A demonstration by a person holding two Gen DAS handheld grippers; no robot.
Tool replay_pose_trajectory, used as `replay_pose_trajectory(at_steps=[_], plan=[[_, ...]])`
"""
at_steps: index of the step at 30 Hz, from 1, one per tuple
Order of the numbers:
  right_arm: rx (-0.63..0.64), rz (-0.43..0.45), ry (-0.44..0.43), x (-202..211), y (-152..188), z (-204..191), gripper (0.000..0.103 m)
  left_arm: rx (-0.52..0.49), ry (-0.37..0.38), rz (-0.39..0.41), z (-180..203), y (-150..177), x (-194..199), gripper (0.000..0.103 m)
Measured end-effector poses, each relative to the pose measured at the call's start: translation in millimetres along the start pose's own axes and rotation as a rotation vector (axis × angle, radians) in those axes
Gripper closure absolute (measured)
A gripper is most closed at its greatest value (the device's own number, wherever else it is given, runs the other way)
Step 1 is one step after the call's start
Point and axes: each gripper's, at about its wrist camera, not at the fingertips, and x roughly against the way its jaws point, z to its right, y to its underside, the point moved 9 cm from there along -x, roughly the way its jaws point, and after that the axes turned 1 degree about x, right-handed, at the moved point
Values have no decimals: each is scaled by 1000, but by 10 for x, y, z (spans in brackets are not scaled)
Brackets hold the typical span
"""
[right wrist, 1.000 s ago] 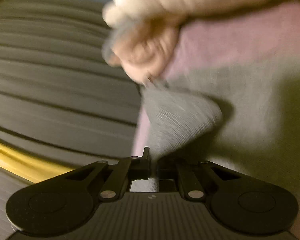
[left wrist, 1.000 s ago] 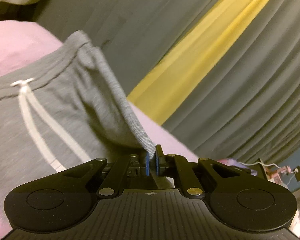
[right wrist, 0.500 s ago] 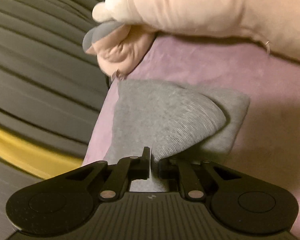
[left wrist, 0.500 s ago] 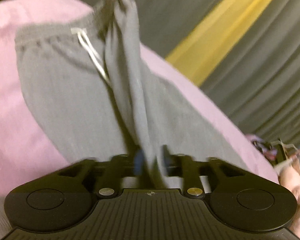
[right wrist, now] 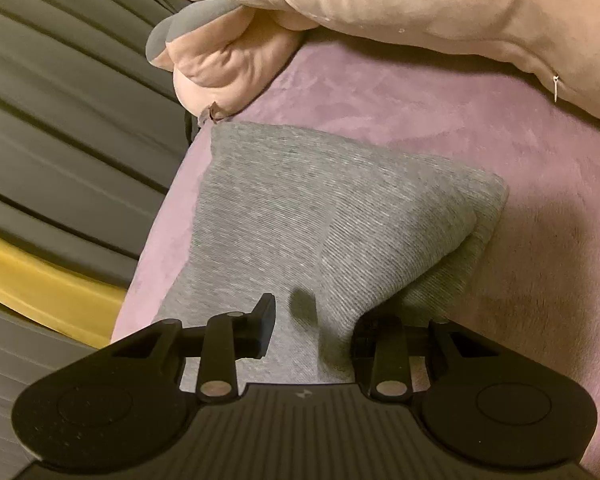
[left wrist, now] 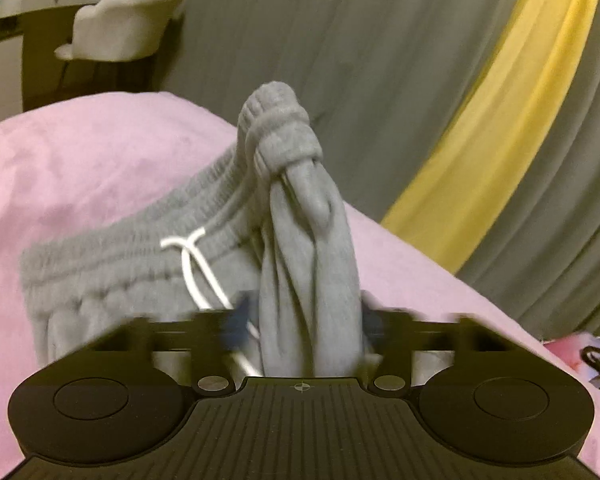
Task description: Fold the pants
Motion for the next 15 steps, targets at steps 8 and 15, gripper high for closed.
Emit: replay_pose_trajectory(at_steps=[8,15], plan=[[-15,-16,-17,-27,10,14,70,115,268,228,-533,-130,676,90],[-41,-32,-27,-34,22,38,68,269,-24,15,-1529,380,177,44]])
